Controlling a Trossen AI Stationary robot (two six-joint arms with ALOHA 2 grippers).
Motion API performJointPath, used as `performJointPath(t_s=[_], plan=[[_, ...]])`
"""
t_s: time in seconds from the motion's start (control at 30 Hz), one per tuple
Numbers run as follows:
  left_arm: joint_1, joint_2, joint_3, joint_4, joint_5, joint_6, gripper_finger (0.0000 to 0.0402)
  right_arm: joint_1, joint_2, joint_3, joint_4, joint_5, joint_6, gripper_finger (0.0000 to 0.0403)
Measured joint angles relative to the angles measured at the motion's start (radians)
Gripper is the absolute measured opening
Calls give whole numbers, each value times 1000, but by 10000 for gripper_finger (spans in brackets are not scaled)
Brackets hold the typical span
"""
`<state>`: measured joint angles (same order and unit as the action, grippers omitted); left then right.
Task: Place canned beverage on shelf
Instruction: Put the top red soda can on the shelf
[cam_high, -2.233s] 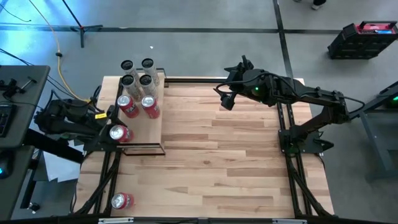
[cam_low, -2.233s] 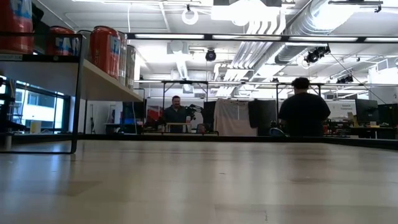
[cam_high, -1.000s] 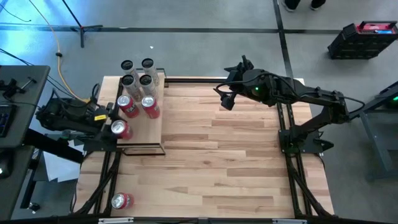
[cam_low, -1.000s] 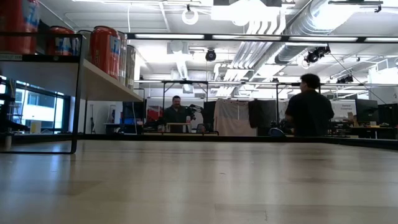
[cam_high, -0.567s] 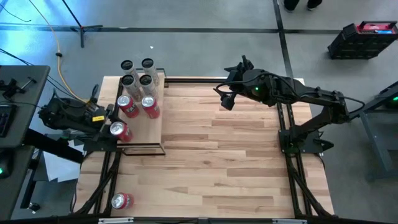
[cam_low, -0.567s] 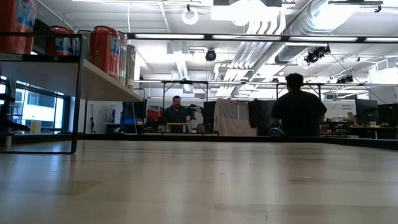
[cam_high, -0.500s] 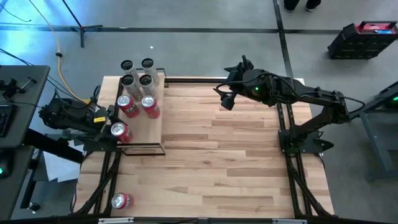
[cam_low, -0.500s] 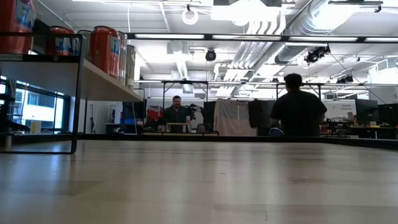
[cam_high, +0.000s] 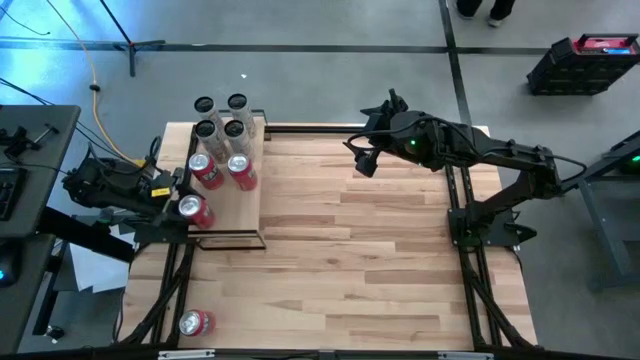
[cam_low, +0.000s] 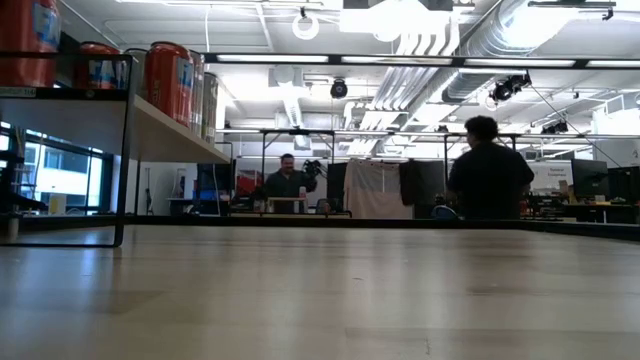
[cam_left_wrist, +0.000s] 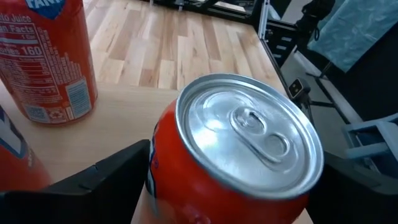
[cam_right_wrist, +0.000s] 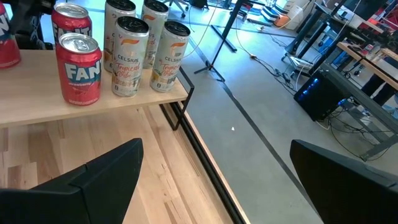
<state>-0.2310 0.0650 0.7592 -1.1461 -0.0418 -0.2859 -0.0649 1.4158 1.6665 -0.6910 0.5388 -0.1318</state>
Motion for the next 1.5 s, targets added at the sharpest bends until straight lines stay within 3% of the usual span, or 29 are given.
performJointPath(t_s=[0.23,0.57,1.03,1.17,1.5], plan=[[0,0,0,6,4,0,370,0,0,0,0,0,0,392],[0,55,62,0,-42,63,371,0,0,0,0,0,0,392],[0,121,96,-6,-16,35,372,0,0,0,0,0,0,392],[0,121,129,-6,-58,69,372,0,0,0,0,0,0,392],[0,121,104,-15,-48,79,371,0,0,0,0,0,0,392]])
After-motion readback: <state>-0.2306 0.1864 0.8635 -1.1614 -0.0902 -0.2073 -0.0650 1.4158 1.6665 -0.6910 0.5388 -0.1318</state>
